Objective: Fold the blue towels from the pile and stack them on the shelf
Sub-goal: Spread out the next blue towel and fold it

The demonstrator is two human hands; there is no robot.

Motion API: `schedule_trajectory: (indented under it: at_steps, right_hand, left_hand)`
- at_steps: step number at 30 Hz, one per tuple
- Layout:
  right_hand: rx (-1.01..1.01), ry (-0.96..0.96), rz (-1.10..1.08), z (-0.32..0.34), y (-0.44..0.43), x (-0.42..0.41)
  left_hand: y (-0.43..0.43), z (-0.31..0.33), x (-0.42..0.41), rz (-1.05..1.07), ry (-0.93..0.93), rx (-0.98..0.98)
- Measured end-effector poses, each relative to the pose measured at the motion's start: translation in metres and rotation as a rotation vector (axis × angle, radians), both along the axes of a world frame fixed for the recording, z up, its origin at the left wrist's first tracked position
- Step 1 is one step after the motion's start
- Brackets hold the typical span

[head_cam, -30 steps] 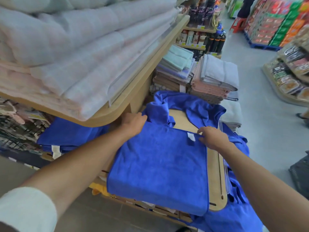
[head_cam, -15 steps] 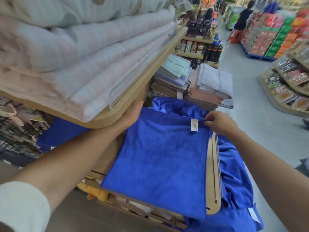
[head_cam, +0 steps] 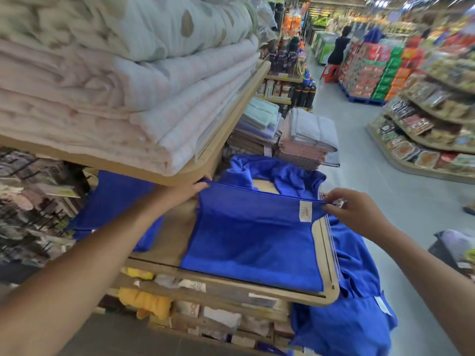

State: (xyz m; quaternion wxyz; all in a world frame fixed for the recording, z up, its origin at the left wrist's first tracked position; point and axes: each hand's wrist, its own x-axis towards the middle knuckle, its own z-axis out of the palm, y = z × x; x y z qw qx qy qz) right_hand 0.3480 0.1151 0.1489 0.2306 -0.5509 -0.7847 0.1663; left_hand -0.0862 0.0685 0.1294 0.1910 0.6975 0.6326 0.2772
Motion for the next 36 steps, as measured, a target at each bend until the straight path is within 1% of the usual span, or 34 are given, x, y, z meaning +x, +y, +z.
schedule_trajectory:
  at_steps: [3, 6, 11, 13, 15, 16, 18, 20, 21, 23, 26, 28, 32, 36]
  right_hand:
    - [-0.017, -0.025, 0.054, -0.008, -0.049, 0.009]
    - [-0.022, -0.137, 0.051, -0.032, -0.089, 0.014]
    - [-0.142, -0.413, 0.124, -0.082, -0.127, 0.016]
    - [-0.145, -0.497, 0.158, -0.088, -0.133, 0.018]
    - [-0.123, -0.493, 0.156, -0.085, -0.133, 0.016]
    - [-0.097, -0.457, 0.133, -0.082, -0.129, 0.01]
    - [-0.021, -0.368, 0.111, -0.082, -0.117, -0.015]
    - [0.017, -0.239, 0.157, -0.09, -0.101, -0.062]
    - [0.016, -0.178, 0.183, -0.096, -0.094, -0.089]
    - [0.022, -0.149, 0.202, -0.108, -0.081, -0.138]
    - [-0.069, -0.196, 0.106, -0.131, -0.068, -0.173]
    - [-0.111, -0.261, 0.045, -0.146, -0.065, -0.17]
    - [-0.053, -0.419, 0.004, -0.165, -0.071, -0.137]
    - [-0.068, -0.449, -0.083, -0.171, -0.073, -0.084]
  left_hand:
    - [-0.042, -0.004, -0.014, -0.021, 0.264, 0.067]
    - [-0.086, -0.023, -0.01, -0.046, 0.363, 0.088]
    - [-0.132, -0.072, 0.002, -0.127, 0.497, -0.12]
    - [-0.145, -0.082, 0.001, -0.164, 0.511, -0.15]
    - [-0.151, -0.083, -0.001, -0.153, 0.5, -0.129]
    - [-0.149, -0.082, 0.0, -0.125, 0.488, -0.091]
    - [-0.135, -0.082, 0.012, -0.064, 0.448, 0.048]
    - [-0.109, -0.085, 0.042, -0.06, 0.361, 0.165]
    - [-0.095, -0.087, 0.061, -0.061, 0.333, 0.171]
    - [-0.071, -0.097, 0.091, -0.025, 0.356, 0.087]
    - [-0.051, -0.12, 0.104, 0.042, 0.463, -0.115]
    - [-0.051, -0.136, 0.098, 0.057, 0.515, -0.169]
    - [-0.054, -0.156, 0.078, 0.109, 0.525, -0.139]
    - [-0.053, -0.166, 0.068, 0.144, 0.51, -0.138]
